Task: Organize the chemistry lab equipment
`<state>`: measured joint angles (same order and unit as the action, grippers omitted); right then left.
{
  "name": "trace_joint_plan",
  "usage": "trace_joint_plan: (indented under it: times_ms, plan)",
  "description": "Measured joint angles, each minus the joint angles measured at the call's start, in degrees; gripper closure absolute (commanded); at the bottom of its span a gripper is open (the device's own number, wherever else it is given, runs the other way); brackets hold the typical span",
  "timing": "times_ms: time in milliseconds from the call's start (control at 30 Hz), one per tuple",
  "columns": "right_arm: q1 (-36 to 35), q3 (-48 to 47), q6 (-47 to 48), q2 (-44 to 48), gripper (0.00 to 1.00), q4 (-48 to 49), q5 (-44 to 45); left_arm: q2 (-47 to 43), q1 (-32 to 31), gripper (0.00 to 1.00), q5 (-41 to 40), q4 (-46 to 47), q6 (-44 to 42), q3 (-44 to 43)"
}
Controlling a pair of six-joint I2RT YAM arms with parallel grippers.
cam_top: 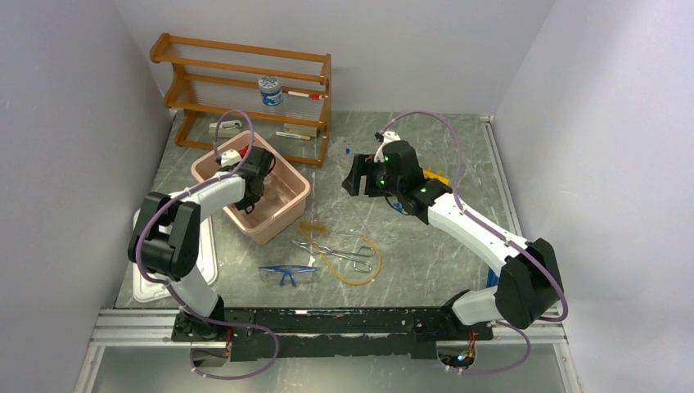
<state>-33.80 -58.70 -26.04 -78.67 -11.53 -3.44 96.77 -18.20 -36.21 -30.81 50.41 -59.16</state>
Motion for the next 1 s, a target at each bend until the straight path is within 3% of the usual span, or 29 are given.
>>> trace_joint_plan:
  times_ms: [100, 167, 400, 667, 1000]
  plan:
    - [0.0, 0.2, 0.1, 0.0, 0.21, 1.0, -0.2, -0.4, 0.0, 0.53, 0.0, 1.5, 0.2, 1.2]
    - [0.0, 0.8, 0.3, 0.1, 0.21, 1.6, -0.2, -1.1, 0.0, 0.49, 0.1, 1.8, 0.2, 2.3]
    - [0.0, 3.7, 0.9, 0.2, 0.22, 2.6, -0.3, -6.7, 0.0, 0.42, 0.0, 1.5, -0.3, 2.6]
    - [-3.6, 8.6, 7.0, 0.0, 0.47, 5.0, 0.0, -19.2, 0.0, 0.36, 0.5, -1.1, -3.1, 1.0]
    - [-16.4, 8.9, 15.6, -10.9, 0.44, 8.1, -0.5, -37.8, 0.0, 0.31, 7.4, 2.1, -15.3, -5.7]
